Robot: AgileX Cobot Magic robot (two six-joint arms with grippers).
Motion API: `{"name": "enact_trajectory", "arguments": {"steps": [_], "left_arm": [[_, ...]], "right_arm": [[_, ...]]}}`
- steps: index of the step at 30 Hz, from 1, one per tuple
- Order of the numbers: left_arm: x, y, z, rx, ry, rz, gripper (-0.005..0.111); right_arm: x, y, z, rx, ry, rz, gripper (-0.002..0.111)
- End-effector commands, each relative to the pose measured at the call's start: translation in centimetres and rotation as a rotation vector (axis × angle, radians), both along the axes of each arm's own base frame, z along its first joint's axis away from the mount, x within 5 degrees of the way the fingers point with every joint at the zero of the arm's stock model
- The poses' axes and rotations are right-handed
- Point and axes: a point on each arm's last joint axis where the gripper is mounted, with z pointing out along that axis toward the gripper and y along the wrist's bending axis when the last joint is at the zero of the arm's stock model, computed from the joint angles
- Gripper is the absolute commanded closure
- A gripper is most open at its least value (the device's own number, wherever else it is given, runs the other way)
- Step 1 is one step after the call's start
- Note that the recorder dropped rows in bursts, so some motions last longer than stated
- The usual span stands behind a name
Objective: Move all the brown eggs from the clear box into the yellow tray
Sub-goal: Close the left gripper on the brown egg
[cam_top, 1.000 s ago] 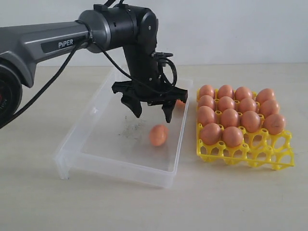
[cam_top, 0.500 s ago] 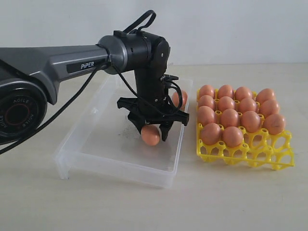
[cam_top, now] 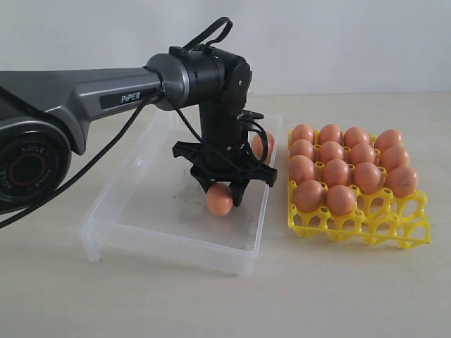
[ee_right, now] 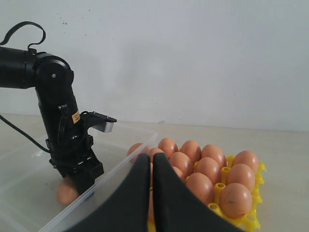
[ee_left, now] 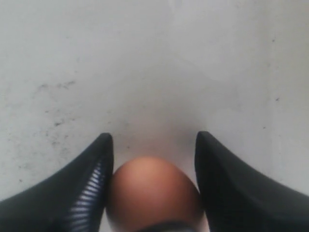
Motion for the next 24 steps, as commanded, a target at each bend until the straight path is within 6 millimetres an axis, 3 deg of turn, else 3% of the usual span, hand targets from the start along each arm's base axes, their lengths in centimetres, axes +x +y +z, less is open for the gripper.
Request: {"name": "enact_trajectory", "arguments": {"steps": [1,4,9,11,19,24], "left_arm": [[0.04,0.11,0.04,0.015,-0.008,0.006,0.098],[0.01,0.06,0.03,0.010,-0.005,0.008,0.080],[-0.03,0.01,0.03,0.001,0.001,0.072,0.033],[-0.03,0.01,0.03,0.000,0.001,0.092,0.026],[-0.04,0.00,0.03,-0.005,0.005,0.171,0.028],[-0.36,-0.39,-0.47,-0.041,0.051,0.194,0.050]], "right_arm": [[-0.02,0.00,-0.13,-0.001,0.000,0.000,0.109],[-0.02,0.00,-0.13,-0.001,0.000,0.000,0.109],[-0.02,0.00,-0.13,-0.001,0.000,0.000,0.109],[-0.02,0.00,-0.13,-0.001,0.000,0.000,0.109],[-0.02,0.00,-0.13,-0.001,0.000,0.000,0.109],[-0.02,0.00,-0.13,-0.001,0.000,0.000,0.109]]}}
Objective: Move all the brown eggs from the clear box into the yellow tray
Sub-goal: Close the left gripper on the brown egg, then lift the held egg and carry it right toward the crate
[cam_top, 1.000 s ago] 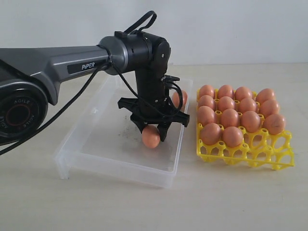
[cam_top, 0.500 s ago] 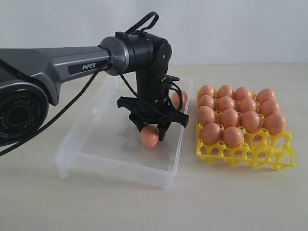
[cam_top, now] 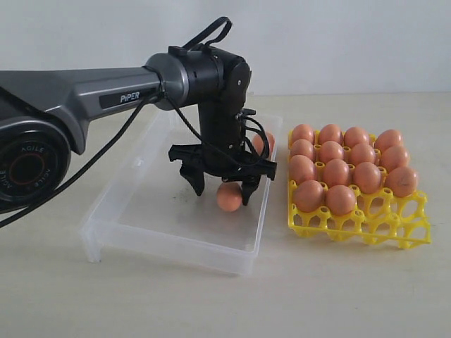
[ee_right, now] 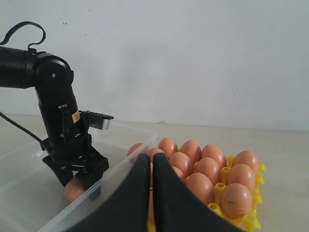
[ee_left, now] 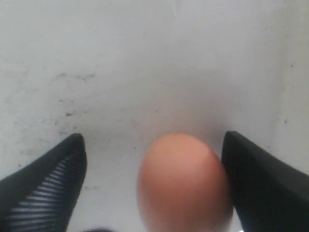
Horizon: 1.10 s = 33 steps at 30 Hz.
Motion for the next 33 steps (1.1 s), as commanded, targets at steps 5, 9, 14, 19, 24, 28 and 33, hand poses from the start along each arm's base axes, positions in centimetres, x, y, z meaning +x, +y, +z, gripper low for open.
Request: {"name": "enact_trajectory", "arguments": {"steps": [5,9,14,19,24,28,33], "left_arm": [[-0.5,-0.6,-0.8,-0.050,0.068,0.023,0.084],[-0.6,-0.7,-0.8,-0.039,0.054,-0.088,0.103],[-0.1,-2.0,0.5,-0.009,-0.147,-0.195,0.103],[-0.5,-5.3,3.1,-0.125,-0.427,-0.268,0.103],[-0.9,-5.6,2.7,-0.176,-0.583,-0.211,0.103],[-1.3,-4.4,1.8,-0.194,-0.708,-0.160,0.103],[-2.5,-3.5,1.1,-0.346,-0.819,-0.094,0.103]], "right_arm": [[0.0,0.0,-0.1,-0.001,0.000,0.000,0.109],[0.0,0.0,-0.1,-0.001,0.000,0.000,0.109],[0.0,0.0,-0.1,-0.001,0.000,0.000,0.109],[0.0,0.0,-0.1,-0.001,0.000,0.000,0.109],[0.0,0.0,-0.1,-0.001,0.000,0.000,0.109],[0.0,0.0,-0.1,-0.001,0.000,0.000,0.109],[0.0,0.0,-0.1,-0.001,0.000,0.000,0.109]]}}
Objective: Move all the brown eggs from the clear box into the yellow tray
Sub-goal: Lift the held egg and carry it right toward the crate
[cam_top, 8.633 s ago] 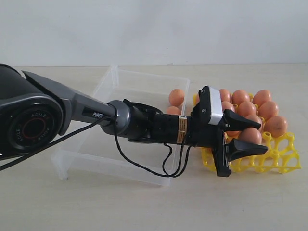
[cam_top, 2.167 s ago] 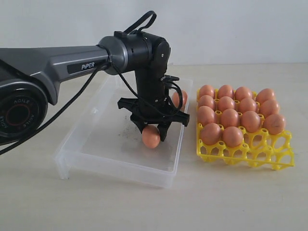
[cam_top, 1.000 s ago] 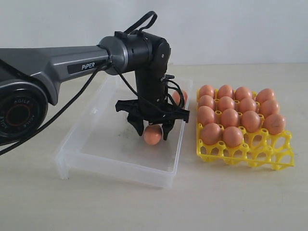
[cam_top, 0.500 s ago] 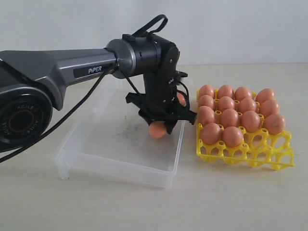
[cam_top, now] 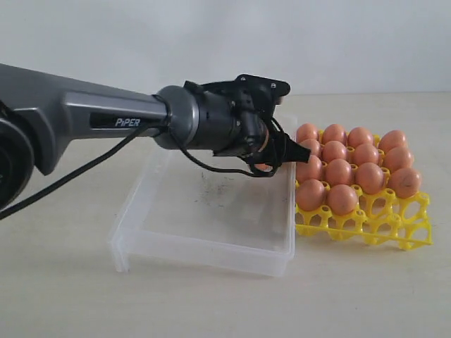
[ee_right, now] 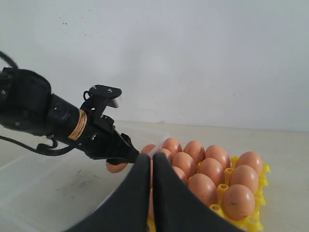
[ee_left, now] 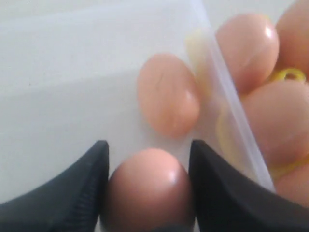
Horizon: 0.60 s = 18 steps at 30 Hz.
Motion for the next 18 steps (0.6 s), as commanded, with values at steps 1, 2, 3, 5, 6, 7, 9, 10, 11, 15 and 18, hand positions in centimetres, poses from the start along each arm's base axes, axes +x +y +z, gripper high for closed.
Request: {"name": "enact_trajectory", "arguments": {"steps": [1,2,3,5,6,7,9,10,11,15,18], "left_arm": [[-1.0,0.8,0.4,-0.109,-0.123,-0.009,0.103],[-1.1,1.5,0.2,-0.139,-0.141,0.059,0.103],[-1.3,2.3,-0.1,-0.128,-0.150,0.117,0.103],[-1.6,3.3,-0.4,-0.072,-0.191,0.179,0.103],[-1.9,3.7,-0.5,-0.048,-0.201,0.197,0.103],[-2.3,3.9,-0.7,-0.031,-0.207,0.203,0.103],[-3.1,3.4,-0.6,-0.026,-0.209,0.189,0.103],[-3.5,2.9,-0.4,-0.032,-0.210,0.173,0.103],[-3.9,2.5,-0.2,-0.036,-0.214,0.162,0.103],[-5.1,0.6,1.2,0.324,-0.377,-0.114,0.103],[-5.2,0.8,1.3,0.643,-0.463,-0.300,0.103]], "right_arm": [[0.0,0.0,-0.1,-0.001,0.000,0.000,0.109],[0.0,0.0,-0.1,-0.001,0.000,0.000,0.109],[0.0,0.0,-0.1,-0.001,0.000,0.000,0.109],[0.0,0.0,-0.1,-0.001,0.000,0.000,0.109],[0.0,0.0,-0.1,-0.001,0.000,0.000,0.109],[0.0,0.0,-0.1,-0.001,0.000,0.000,0.109],[0.0,0.0,-0.1,-0.001,0.000,0.000,0.109],[0.0,0.0,-0.1,-0.001,0.000,0.000,0.109],[0.0,0.0,-0.1,-0.001,0.000,0.000,0.109],[0.0,0.0,-0.1,-0.001,0.000,0.000,0.109],[0.0,0.0,-0.1,-0.001,0.000,0.000,0.109]]}}
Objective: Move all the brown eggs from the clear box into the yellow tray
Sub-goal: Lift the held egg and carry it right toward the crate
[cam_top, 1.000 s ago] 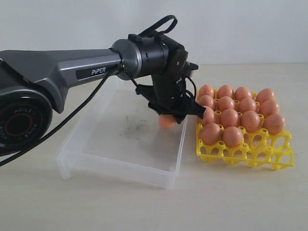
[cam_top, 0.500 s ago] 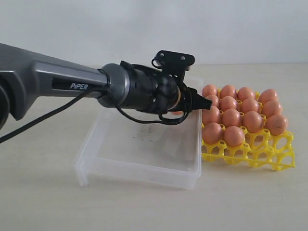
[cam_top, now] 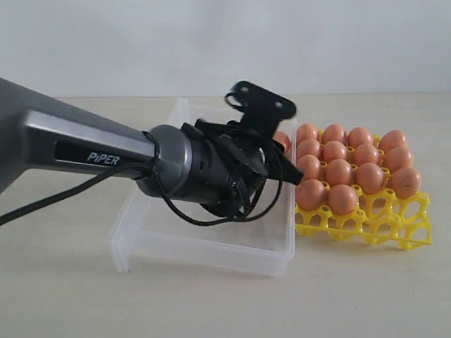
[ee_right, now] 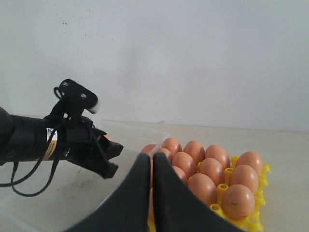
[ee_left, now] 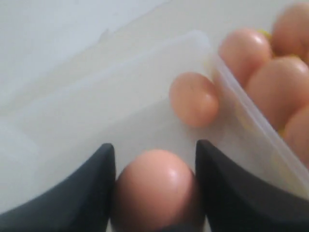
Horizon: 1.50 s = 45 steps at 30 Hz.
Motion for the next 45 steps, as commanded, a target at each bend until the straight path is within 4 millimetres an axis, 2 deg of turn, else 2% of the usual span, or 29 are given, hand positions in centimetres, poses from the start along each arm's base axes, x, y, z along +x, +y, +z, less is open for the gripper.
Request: {"name": "enact_trajectory", "arguments": {"steps": [1,7,12,14,15,18,19,22,24,26,29,32,38,43,45], "left_arm": [[0.1,0.3,1.1,0.495,-0.149,-0.195,0.103],[1.1,2.1,1.1,1.022,-0.212,-0.298,0.103],[2.0,3.3,0.6,1.304,-0.196,-0.388,0.103],[2.2,3.5,0.5,1.313,-0.192,-0.386,0.103],[2.3,3.5,0.6,1.252,-0.192,-0.351,0.103],[2.4,3.5,1.2,0.890,-0.191,-0.181,0.103],[2.4,3.5,1.5,0.661,-0.176,-0.094,0.103],[2.9,3.9,1.9,0.190,-0.072,0.009,0.103],[3.3,4.1,1.6,-0.011,-0.002,0.062,0.103],[3.6,4.4,1.3,-0.110,0.038,0.100,0.103],[3.6,4.4,1.3,-0.078,0.043,0.066,0.103],[3.4,4.1,1.3,0.044,0.012,0.000,0.103],[3.3,4.2,2.3,-0.115,0.005,0.115,0.103],[3.6,4.1,3.3,-0.131,-0.020,0.117,0.103],[3.8,4.3,3.4,-0.079,-0.031,0.093,0.103]], "right_arm": [[0.0,0.0,-0.1,-0.001,0.000,0.000,0.109],[0.0,0.0,-0.1,-0.001,0.000,0.000,0.109],[0.0,0.0,-0.1,-0.001,0.000,0.000,0.109],[0.0,0.0,-0.1,-0.001,0.000,0.000,0.109],[0.0,0.0,-0.1,-0.001,0.000,0.000,0.109],[0.0,0.0,-0.1,-0.001,0.000,0.000,0.109],[0.0,0.0,-0.1,-0.001,0.000,0.000,0.109],[0.0,0.0,-0.1,-0.001,0.000,0.000,0.109],[0.0,0.0,-0.1,-0.001,0.000,0.000,0.109],[0.0,0.0,-0.1,-0.001,0.000,0.000,0.109],[0.0,0.0,-0.1,-0.001,0.000,0.000,0.109],[0.0,0.0,-0.1,-0.001,0.000,0.000,0.109],[0.0,0.0,-0.1,-0.001,0.000,0.000,0.109],[0.0,0.0,-0.1,-0.001,0.000,0.000,0.109],[0.0,0.0,-0.1,-0.001,0.000,0.000,0.109]]}}
